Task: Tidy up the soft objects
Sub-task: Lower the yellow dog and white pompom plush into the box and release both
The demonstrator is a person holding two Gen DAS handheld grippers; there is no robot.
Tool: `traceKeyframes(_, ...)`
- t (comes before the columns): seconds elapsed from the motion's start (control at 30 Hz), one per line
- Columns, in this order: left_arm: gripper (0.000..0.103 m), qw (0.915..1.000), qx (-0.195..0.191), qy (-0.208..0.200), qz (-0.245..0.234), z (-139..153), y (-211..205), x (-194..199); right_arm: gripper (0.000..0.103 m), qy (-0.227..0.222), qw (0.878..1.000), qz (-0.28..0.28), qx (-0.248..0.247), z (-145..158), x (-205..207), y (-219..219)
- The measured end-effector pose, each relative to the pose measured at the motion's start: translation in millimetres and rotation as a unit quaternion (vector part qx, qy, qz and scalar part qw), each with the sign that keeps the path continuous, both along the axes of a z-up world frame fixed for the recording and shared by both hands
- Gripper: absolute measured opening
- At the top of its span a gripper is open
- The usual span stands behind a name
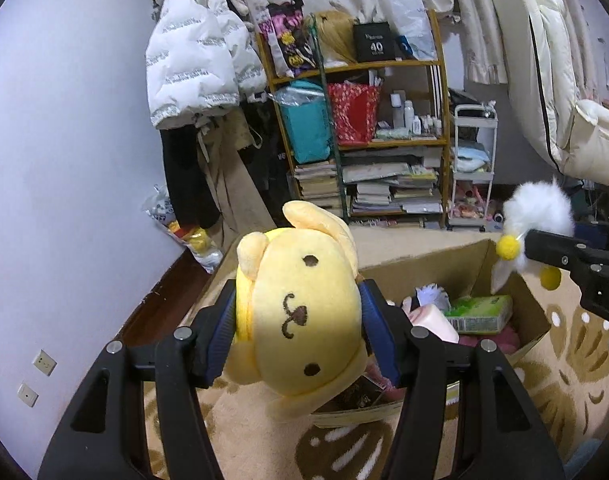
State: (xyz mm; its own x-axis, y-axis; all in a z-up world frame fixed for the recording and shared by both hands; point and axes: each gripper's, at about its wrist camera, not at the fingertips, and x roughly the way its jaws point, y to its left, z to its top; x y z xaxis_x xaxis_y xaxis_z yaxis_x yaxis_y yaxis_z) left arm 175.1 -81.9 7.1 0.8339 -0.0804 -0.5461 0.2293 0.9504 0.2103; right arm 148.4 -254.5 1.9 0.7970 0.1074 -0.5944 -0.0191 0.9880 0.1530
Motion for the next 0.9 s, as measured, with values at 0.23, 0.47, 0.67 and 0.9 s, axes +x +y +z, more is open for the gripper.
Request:
traceKeyframes(0.23,0.059,0.9995,0.006,0.029,-0.005,-27.5,-4.3,3.9,0.033,0.025,1.0,0.0,0.002,-29.4,6.8,-0.6)
traceKeyframes(0.47,0.068,0.9983,0.026,0.053,-0.003,-44.1,-15.3,9.6,0.038,0.041,0.999,0.007,0.008,-41.3,14.0,-2.6)
traceKeyframes(0.67,0.086,0.9988,0.012,0.047,-0.003,-38.3,-13.0,7.5,0.056,0.041,0.999,0.005,0.009,-39.6,12.7,-3.3)
traceKeyframes(0.9,0.094,0.9991,0.002,0.04,0.015,-22.3,2.3,1.1,0.099,0.02,1.0,-0.02,0.001,-18.4,1.4,-8.9)
